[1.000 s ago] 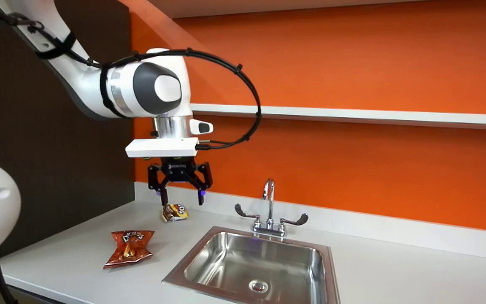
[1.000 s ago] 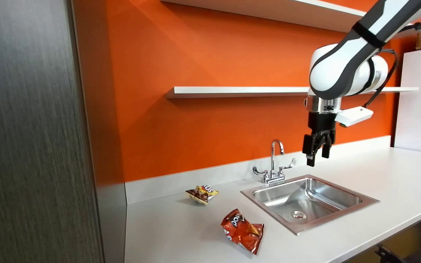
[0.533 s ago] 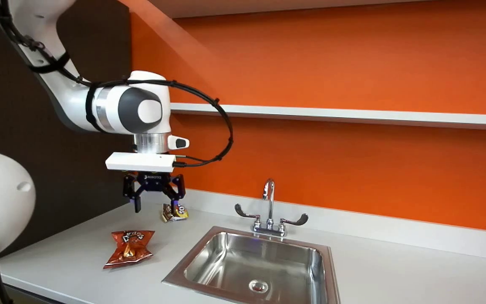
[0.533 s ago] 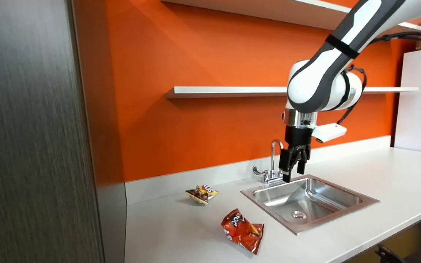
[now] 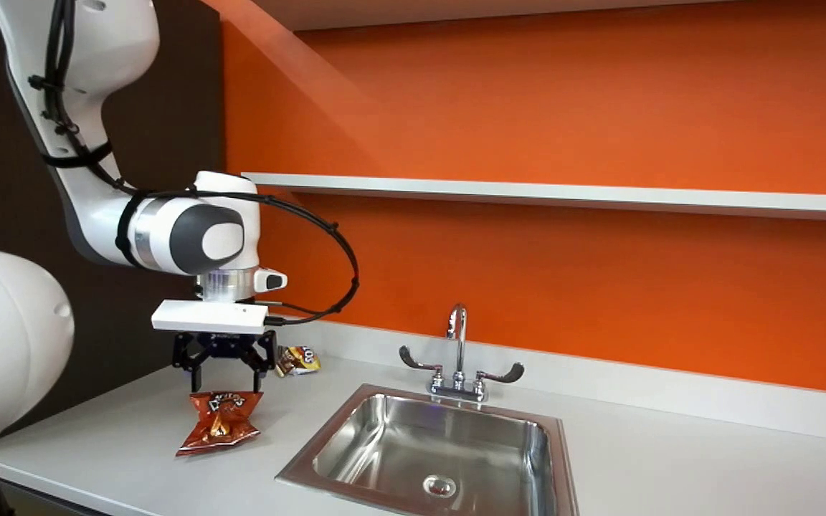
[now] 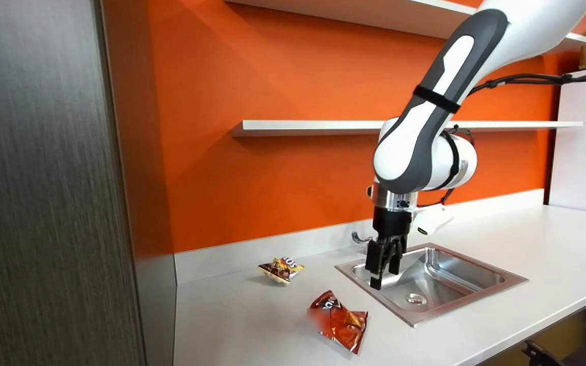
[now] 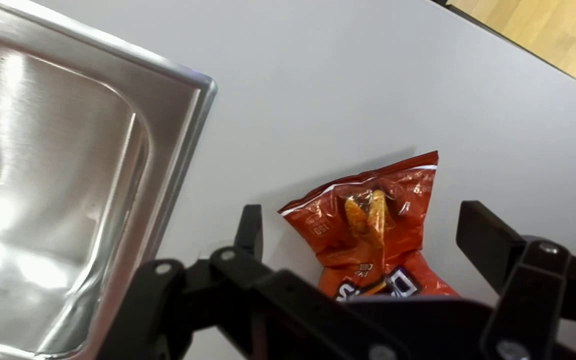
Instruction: Put the orange packet on the bottom shelf above the sink.
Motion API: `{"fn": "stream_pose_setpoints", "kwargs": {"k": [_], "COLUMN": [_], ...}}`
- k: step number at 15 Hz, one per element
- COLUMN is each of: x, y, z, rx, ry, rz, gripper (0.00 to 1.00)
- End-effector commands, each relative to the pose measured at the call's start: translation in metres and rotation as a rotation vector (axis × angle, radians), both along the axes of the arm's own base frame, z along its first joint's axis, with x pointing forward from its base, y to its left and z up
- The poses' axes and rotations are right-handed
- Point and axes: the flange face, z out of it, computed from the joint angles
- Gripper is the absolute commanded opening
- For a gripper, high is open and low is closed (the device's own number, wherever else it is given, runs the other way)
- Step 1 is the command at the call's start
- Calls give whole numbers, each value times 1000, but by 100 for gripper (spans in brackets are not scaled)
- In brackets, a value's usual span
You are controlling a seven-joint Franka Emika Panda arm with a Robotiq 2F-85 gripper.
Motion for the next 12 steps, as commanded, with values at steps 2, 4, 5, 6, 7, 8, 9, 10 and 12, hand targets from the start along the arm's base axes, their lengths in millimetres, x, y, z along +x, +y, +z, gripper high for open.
{"fn": "stream_pose_setpoints", "kwargs": {"k": [2,4,5,6,7,8,9,10,12], "x": [1,3,4,6,7,9,11,13,19], "y": [25,30,32,34,37,39,42,45,49], "z": [-25,-33,-38,-42,-46,-49,-52,-55,-62], "rx": [26,38,41,46,52,58,62,68,76], "ry": [-9,-11,-10,-11,-12,-12,-13,-17,-25], "rz": [69,80,86,90,98,103,111,117,130], "gripper": [100,100,100,100,100,100,100,100,100]}}
